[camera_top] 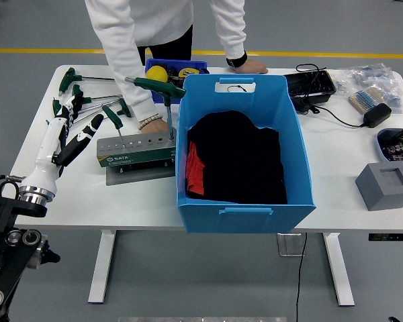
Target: Lift tool from toolbox,place it in box,lift tool from toolbox,place it in box
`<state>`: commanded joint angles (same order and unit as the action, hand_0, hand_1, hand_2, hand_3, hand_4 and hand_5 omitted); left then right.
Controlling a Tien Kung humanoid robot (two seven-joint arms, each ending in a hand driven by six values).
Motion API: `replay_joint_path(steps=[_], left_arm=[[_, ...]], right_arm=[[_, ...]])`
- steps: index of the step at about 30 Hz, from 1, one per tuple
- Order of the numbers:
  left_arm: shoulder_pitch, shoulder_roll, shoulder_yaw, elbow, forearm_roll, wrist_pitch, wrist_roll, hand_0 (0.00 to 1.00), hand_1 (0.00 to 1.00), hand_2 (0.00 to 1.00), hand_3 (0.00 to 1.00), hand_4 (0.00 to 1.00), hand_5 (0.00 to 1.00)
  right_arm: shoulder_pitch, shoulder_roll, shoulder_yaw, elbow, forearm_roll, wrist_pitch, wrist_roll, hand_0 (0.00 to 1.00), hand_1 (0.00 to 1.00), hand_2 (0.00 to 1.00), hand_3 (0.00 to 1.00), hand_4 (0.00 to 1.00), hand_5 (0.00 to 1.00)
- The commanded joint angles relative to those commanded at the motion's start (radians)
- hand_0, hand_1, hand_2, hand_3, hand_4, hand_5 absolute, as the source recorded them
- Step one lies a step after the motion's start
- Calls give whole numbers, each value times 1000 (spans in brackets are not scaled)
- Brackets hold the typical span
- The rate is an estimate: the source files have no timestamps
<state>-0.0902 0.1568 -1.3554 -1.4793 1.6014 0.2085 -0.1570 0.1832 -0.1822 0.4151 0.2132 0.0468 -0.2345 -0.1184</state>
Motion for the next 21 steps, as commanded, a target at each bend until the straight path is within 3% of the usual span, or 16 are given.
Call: replay_joint_path(steps=[5,8,10,14,15,21], left_arm=[[-104,54,73,-27,213,-19,38,998,998,998,998,998,704],[-199,87,143,-20,351,-50,78,998,998,998,998,998,704],[-256,100,183,-6,421,-83,120,998,998,998,998,998,649],[-358,105,255,36,495,-133,198,998,998,998,998,998,649],[-385,104,272,50,499,-139,209,998,998,998,998,998,596],[-525,81,360,173,517,-148,244,980,998,998,982,998,597]], right_arm=[[1,-1,2,-1,-3,1,-1,646,632,694,549,780,674],[2,-2,5,-2,-7,3,-1,646,632,694,549,780,674],[1,-2,7,-2,-7,3,-1,646,632,693,549,780,674],[1,-4,9,-3,-8,5,-2,646,632,693,549,780,674],[1,-4,9,-4,-8,5,-2,646,632,693,549,780,674],[3,-6,18,-5,-22,6,-6,648,632,693,549,780,674]])
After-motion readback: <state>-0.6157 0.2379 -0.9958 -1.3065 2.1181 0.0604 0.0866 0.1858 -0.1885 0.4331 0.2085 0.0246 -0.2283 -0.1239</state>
